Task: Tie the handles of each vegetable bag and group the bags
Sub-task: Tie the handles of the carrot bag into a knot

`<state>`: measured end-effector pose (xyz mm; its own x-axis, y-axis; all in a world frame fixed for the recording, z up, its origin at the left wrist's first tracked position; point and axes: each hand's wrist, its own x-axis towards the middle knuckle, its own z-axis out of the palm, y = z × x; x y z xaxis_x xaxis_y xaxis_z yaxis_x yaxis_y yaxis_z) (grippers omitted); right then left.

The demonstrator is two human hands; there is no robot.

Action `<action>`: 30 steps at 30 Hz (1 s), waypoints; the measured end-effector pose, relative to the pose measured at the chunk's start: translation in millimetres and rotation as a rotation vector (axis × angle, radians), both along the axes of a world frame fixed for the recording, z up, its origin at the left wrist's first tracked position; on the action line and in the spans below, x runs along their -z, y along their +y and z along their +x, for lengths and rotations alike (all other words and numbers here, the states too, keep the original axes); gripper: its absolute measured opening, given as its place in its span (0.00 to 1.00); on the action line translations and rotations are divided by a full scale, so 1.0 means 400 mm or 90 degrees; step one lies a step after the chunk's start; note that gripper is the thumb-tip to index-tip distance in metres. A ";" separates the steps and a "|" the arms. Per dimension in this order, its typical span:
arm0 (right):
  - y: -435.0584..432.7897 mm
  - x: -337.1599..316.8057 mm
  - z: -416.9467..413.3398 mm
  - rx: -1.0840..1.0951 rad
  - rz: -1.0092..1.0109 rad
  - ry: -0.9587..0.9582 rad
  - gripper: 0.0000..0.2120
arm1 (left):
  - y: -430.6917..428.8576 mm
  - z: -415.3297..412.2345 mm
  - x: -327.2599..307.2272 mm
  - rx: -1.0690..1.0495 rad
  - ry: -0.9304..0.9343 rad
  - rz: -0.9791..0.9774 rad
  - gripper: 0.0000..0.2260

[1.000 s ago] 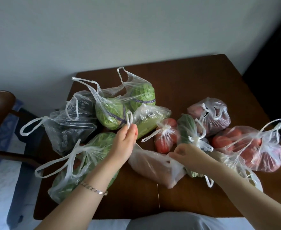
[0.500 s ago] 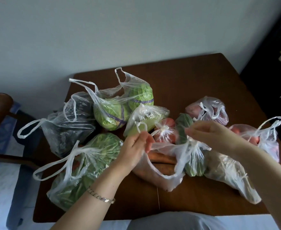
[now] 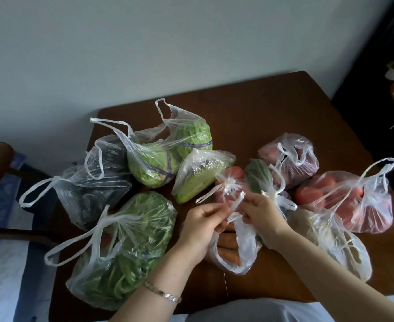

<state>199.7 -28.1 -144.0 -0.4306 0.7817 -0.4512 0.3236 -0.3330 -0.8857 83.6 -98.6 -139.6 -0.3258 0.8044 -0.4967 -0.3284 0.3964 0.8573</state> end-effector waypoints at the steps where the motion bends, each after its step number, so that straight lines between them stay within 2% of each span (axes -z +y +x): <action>1: -0.005 0.000 -0.005 0.017 0.007 0.005 0.07 | 0.007 0.006 -0.002 -0.025 -0.033 -0.016 0.04; 4: -0.022 -0.013 -0.016 0.051 -0.014 0.055 0.10 | 0.026 0.018 -0.013 -0.085 -0.126 -0.049 0.06; 7: -0.032 -0.017 -0.009 0.035 -0.060 0.103 0.09 | 0.034 0.016 -0.017 -0.108 -0.103 -0.075 0.05; 10: -0.031 -0.020 0.002 0.051 -0.019 0.085 0.11 | 0.026 0.009 -0.014 -0.044 0.122 -0.107 0.05; 12: -0.028 -0.014 0.002 0.103 -0.035 0.086 0.11 | 0.018 0.010 -0.008 0.002 0.258 -0.063 0.08; 14: -0.019 0.000 0.002 0.185 -0.088 0.080 0.12 | 0.010 0.007 0.007 0.070 0.345 0.024 0.09; 16: -0.011 0.016 0.006 0.188 -0.086 0.014 0.12 | 0.002 0.001 0.026 0.159 0.395 0.069 0.07; 19: -0.007 0.029 0.010 0.046 0.022 -0.125 0.06 | -0.005 -0.003 0.031 0.219 0.396 0.079 0.07; 20: -0.008 0.031 0.009 0.003 0.070 -0.159 0.09 | -0.005 -0.004 0.026 0.224 0.396 0.076 0.07; 23: -0.007 0.020 0.009 -0.117 0.147 -0.181 0.07 | 0.000 -0.016 0.003 0.190 0.352 0.065 0.08; 25: -0.007 0.005 0.023 -0.168 0.087 -0.125 0.09 | 0.008 -0.030 -0.002 0.140 0.288 0.048 0.09; 28: -0.006 -0.005 0.049 -0.180 -0.056 0.052 0.13 | 0.014 -0.041 0.006 0.089 0.157 0.014 0.06; 30: -0.010 0.002 0.059 -0.173 -0.086 0.136 0.17 | 0.013 -0.041 0.020 0.061 0.068 -0.006 0.03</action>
<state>223.2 -32.0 -144.9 -0.7098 0.5660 -0.4192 0.2280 -0.3785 -0.8971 67.4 -93.3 -147.6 -0.2988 0.8298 -0.4714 -0.1949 0.4305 0.8813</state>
